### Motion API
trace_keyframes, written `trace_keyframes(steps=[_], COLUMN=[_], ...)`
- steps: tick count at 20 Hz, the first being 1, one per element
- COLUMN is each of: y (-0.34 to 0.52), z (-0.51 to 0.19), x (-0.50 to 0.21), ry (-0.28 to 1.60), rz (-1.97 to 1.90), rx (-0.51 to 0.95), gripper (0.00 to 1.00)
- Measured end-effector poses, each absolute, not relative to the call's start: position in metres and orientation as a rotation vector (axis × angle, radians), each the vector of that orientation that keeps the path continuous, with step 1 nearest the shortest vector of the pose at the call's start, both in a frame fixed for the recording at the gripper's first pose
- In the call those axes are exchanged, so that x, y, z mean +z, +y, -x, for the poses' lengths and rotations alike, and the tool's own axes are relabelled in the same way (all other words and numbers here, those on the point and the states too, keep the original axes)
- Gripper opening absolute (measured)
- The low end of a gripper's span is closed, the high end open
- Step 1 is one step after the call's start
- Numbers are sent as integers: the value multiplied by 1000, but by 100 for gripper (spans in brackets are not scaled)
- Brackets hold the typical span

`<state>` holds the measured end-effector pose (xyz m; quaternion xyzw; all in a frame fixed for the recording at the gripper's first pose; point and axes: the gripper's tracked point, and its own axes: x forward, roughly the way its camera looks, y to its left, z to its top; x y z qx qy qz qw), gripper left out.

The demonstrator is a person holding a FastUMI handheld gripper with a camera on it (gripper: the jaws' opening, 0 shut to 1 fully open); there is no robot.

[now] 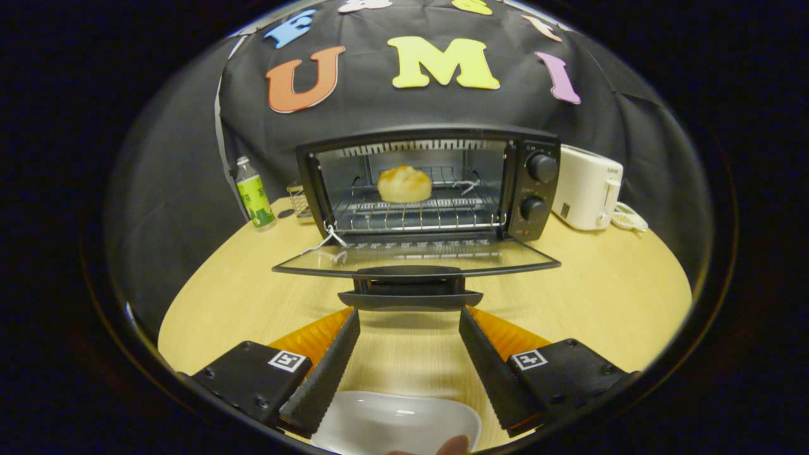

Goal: Open the toaster oven, put the food inside, and close the toaster oven door.

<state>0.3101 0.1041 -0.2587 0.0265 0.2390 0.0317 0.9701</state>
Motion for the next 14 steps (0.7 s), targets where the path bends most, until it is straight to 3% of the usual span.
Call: trace_keyframes(steps=[6,14], y=[101,114], z=[-346,-394], x=[-207,-191], ry=[332,335], rz=[3,-27], rx=[71,99], gripper=[100,100])
